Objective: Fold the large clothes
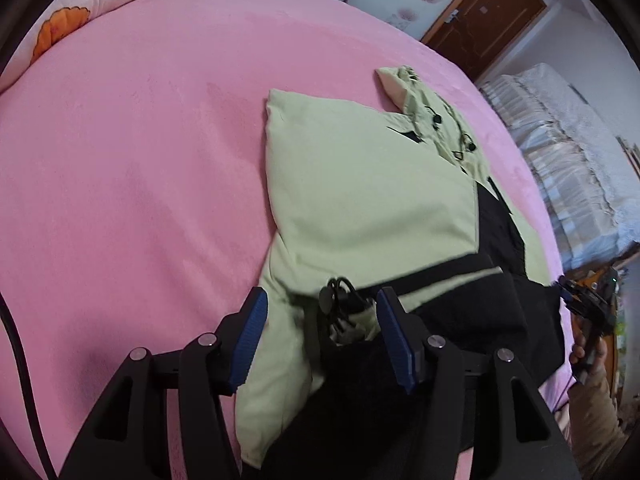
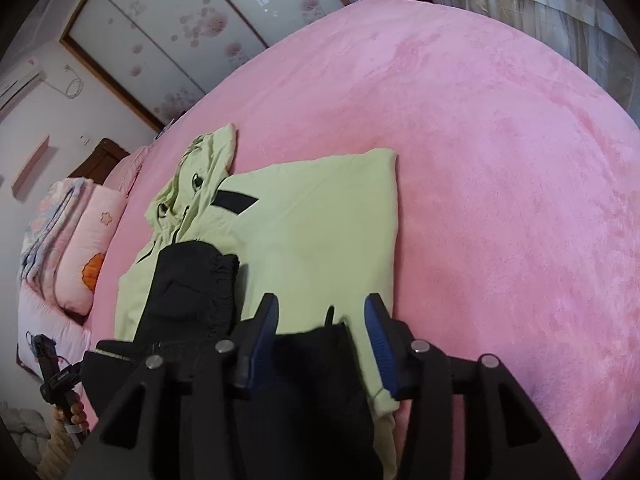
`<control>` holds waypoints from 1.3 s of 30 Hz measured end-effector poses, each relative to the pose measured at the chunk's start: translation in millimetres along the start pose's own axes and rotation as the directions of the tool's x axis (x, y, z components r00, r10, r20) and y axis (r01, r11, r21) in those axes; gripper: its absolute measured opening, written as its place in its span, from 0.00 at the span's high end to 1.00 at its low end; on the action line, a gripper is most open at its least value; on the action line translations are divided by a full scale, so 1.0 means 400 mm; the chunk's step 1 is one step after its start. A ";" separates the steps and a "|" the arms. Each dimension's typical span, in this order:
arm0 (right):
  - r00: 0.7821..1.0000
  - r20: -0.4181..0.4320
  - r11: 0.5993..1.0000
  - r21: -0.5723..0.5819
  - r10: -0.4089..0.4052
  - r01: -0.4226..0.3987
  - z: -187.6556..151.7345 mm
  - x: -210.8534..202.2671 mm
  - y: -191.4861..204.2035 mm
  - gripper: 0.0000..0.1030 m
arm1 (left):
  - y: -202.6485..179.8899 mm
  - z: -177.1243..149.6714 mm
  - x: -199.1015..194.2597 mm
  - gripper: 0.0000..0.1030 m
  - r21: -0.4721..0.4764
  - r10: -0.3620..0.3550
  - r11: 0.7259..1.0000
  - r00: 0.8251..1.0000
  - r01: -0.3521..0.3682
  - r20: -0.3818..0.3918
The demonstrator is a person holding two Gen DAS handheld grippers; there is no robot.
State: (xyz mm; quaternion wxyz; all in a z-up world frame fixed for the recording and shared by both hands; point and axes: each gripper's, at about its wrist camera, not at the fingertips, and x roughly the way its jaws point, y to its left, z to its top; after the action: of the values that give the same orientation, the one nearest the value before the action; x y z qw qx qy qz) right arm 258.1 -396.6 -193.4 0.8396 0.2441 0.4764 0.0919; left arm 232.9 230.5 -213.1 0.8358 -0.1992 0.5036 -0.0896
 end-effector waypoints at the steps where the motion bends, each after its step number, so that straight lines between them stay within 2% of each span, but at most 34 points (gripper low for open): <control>1: 1.000 -0.005 1.000 -0.005 0.011 -0.011 -0.004 -0.002 -0.001 0.55 | 0.004 -0.010 -0.008 0.46 0.001 -0.007 1.000 1.000 0.007 0.000; 4: 0.996 -0.032 0.997 0.004 0.079 -0.078 -0.012 -0.001 -0.008 0.53 | 0.022 -0.028 -0.021 0.46 -0.011 -0.070 0.998 0.998 0.069 -0.012; 7: 0.993 -0.038 0.994 0.014 0.108 -0.107 -0.022 -0.001 -0.014 0.48 | 0.041 -0.035 -0.036 0.46 -0.033 -0.148 0.988 0.989 0.147 -0.006; 10: 0.986 -0.041 0.987 0.035 0.160 -0.159 -0.029 -0.004 -0.021 0.38 | 0.048 -0.038 -0.045 0.41 -0.034 -0.218 0.975 0.976 0.218 -0.006; 11: 0.983 -0.044 0.984 0.040 0.178 -0.176 -0.032 -0.004 -0.023 0.33 | 0.045 -0.039 -0.043 0.39 -0.027 -0.220 0.975 0.975 0.220 -0.007; 21: 0.980 -0.070 0.981 -0.042 0.185 -0.188 -0.051 0.005 0.003 0.32 | -0.017 -0.039 0.054 0.39 0.119 -0.162 0.978 0.982 0.173 -0.092; 24: 0.983 -0.083 0.982 -0.078 0.167 -0.173 -0.056 0.007 0.007 0.32 | -0.023 -0.027 0.073 0.39 0.130 -0.184 0.972 0.979 0.195 -0.092; 25: 0.983 -0.085 0.982 -0.090 0.161 -0.169 -0.058 0.008 0.009 0.32 | -0.022 -0.023 0.078 0.42 0.125 -0.190 0.972 0.977 0.201 -0.092; 29: 0.990 -0.080 0.979 -0.155 0.119 -0.131 -0.064 0.005 0.024 0.32 | -0.031 -0.020 0.084 0.77 0.130 -0.184 0.973 0.980 0.192 -0.076; 30: 0.991 -0.075 0.978 -0.168 0.108 -0.119 -0.066 0.006 0.028 0.32 | -0.039 -0.022 0.082 0.83 0.141 -0.174 0.973 0.982 0.182 -0.071; 32: 0.995 -0.069 0.978 -0.186 0.077 -0.089 -0.068 0.011 0.034 0.36 | -0.060 -0.024 0.077 0.85 0.172 -0.109 0.978 0.992 0.118 -0.057; 34: 0.998 -0.062 0.978 -0.207 0.009 -0.022 -0.069 0.022 0.041 0.56 | -0.084 -0.023 0.075 0.86 0.196 -0.027 0.980 0.998 0.038 -0.057; 35: 0.997 -0.068 0.976 -0.216 -0.035 0.020 -0.068 0.030 0.043 0.73 | -0.097 -0.022 0.074 0.87 0.210 0.033 0.977 0.997 -0.019 -0.063; 36: 0.996 -0.069 0.974 -0.221 -0.055 0.039 -0.067 0.031 0.042 0.81 | -0.118 -0.021 0.070 0.87 0.236 0.114 0.967 0.992 -0.096 -0.062; 39: 0.995 -0.026 0.960 -0.265 -0.097 0.087 -0.076 0.006 0.068 0.87 | -0.159 -0.010 0.034 0.88 0.295 0.271 0.921 0.963 -0.255 -0.014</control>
State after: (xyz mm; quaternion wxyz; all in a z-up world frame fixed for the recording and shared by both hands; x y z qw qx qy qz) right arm 235.7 -362.5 -194.7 0.8586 0.1062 0.4870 0.1200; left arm 239.3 167.3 -198.8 0.8464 -0.0024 0.5297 -0.0552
